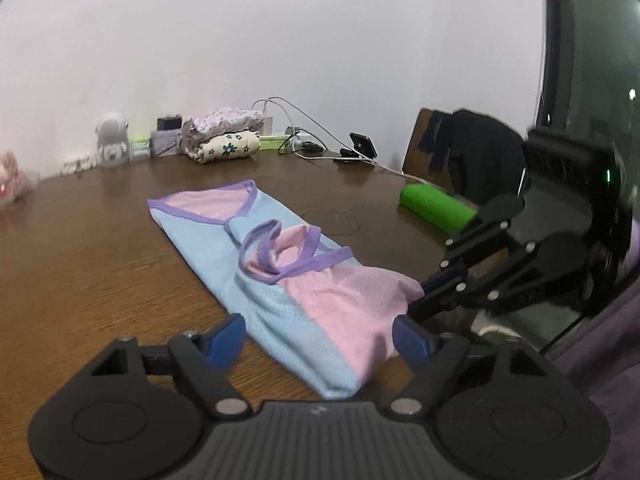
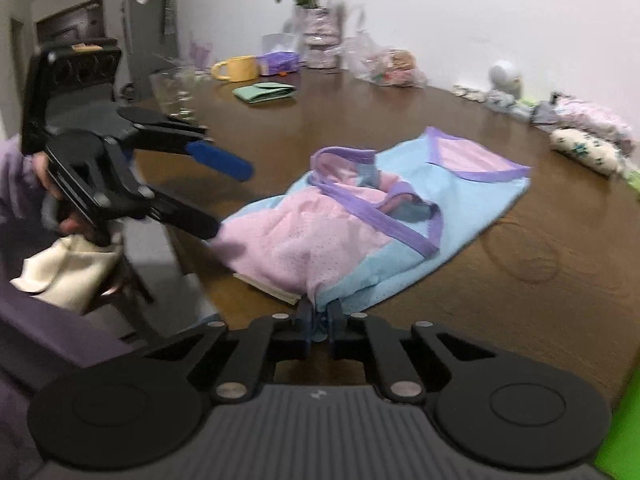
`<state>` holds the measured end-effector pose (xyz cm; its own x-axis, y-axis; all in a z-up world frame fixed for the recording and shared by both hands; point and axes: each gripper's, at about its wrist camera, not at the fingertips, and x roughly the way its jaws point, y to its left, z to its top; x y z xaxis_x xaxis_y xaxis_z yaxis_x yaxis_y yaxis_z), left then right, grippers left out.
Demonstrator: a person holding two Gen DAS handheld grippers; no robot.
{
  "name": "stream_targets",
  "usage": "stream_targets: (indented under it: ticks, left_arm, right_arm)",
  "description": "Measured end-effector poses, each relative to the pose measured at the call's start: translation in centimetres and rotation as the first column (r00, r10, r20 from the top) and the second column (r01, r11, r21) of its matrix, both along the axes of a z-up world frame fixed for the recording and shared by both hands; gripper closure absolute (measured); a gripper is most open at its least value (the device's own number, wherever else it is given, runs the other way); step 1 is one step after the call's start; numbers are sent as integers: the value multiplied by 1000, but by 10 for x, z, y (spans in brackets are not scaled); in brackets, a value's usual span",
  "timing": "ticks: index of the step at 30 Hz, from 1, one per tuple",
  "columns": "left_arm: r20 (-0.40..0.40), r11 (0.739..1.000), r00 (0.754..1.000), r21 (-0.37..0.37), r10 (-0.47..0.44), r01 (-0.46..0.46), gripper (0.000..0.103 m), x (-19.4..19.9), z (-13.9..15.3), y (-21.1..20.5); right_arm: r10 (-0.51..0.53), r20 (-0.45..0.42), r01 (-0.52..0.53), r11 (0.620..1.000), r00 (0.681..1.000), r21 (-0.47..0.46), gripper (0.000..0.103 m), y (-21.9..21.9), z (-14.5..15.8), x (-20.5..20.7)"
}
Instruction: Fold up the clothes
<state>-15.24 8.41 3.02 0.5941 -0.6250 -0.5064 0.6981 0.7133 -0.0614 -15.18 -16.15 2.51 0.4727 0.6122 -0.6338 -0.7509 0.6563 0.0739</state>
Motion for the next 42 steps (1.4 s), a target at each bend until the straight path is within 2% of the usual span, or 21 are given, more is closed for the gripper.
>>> stream_targets:
  ticks: [2, 6, 8, 9, 11, 14, 16, 18, 19, 20, 21, 23, 26, 31, 32, 35, 37, 38, 39, 41, 42]
  left_arm:
    - [31, 999, 999, 23, -29, 28, 23, -6, -2, -11]
    - [169, 990, 983, 134, -69, 47, 23, -19, -9, -34]
    - [184, 989, 980, 138, -71, 46, 24, -20, -12, -36]
    - [181, 990, 981, 136, -73, 49, 28, -19, -13, -36]
    - [163, 990, 983, 132, -79, 58, 44, -16, -13, -34]
    - [138, 990, 987, 126, -88, 71, 48, -12, -14, -31]
    - [128, 985, 985, 145, -112, 93, 58, -10, -15, -33]
    - [92, 980, 986, 157, -137, 121, 70, -6, -13, -34]
    - [67, 979, 987, 155, -145, 133, 73, -3, -11, -34]
    - [39, 979, 988, 148, -151, 144, 74, 1, -8, -32]
    - [10, 978, 987, 140, -159, 156, 77, 6, -5, -31]
    - [-49, 975, 982, 120, -183, 187, 78, 15, 1, -29]
    - [-135, 968, 964, 76, -228, 240, 81, 31, 5, -27]
    - [-281, 965, 926, -3, -251, 260, 83, 57, 4, -24]
    - [-291, 965, 923, -12, -253, 261, 83, 59, 5, -23]
    - [-310, 965, 915, -40, -257, 258, 84, 62, 7, -21]
    - [-318, 966, 913, -51, -255, 252, 84, 61, 7, -20]
    - [-314, 967, 915, -44, -253, 253, 83, 60, 7, -19]
    - [-307, 966, 917, -40, -256, 256, 78, 58, 8, -18]
    - [-249, 967, 935, -45, -253, 250, 51, 47, 12, -13]
    - [-199, 971, 950, -42, -239, 235, 26, 39, 15, -11]
  right_arm:
    - [11, -44, -9, 998, 999, 57, 97, -5, 2, 3]
    - [27, -105, -10, 987, 994, 161, 97, -20, 11, 11]
    - [33, -130, -6, 980, 991, 201, 97, -29, 13, 16]
    - [36, -143, -4, 976, 989, 220, 97, -33, 15, 18]
    - [44, -167, -1, 969, 985, 246, 97, -38, 14, 20]
    - [47, -202, 8, 965, 978, 263, 97, -39, 11, 25]
    - [32, -213, 22, 969, 976, 245, 97, -37, 10, 27]
    - [11, -178, 24, 980, 984, 196, 93, -32, 10, 23]
    - [1, -105, 15, 989, 995, 149, 88, -27, 12, 13]
    - [-7, -30, 10, 995, 1000, 102, 68, -22, 13, 4]
    - [-10, 45, 8, 998, 999, 54, 42, -17, 15, -5]
    - [-1, 152, 2, 1000, 988, -5, 32, -8, 13, -17]
    - [28, 255, -16, 999, 967, -49, 30, 4, 3, -24]
    - [85, 415, -36, 992, 906, -124, 32, 25, -14, -35]
    - [93, 421, -42, 991, 902, -128, 34, 28, -16, -34]
    - [100, 352, -72, 993, 931, -92, 38, 23, -13, -24]
    - [106, 306, -90, 994, 946, -67, 51, 20, -11, -17]
    - [110, 282, -98, 994, 953, -54, 75, 19, -10, -14]
    - [114, 258, -107, 993, 959, -41, 84, 17, -9, -10]
    - [122, 211, -122, 992, 970, -14, 90, 14, -6, -4]
    - [127, 187, -129, 992, 974, 0, 92, 13, -5, 0]
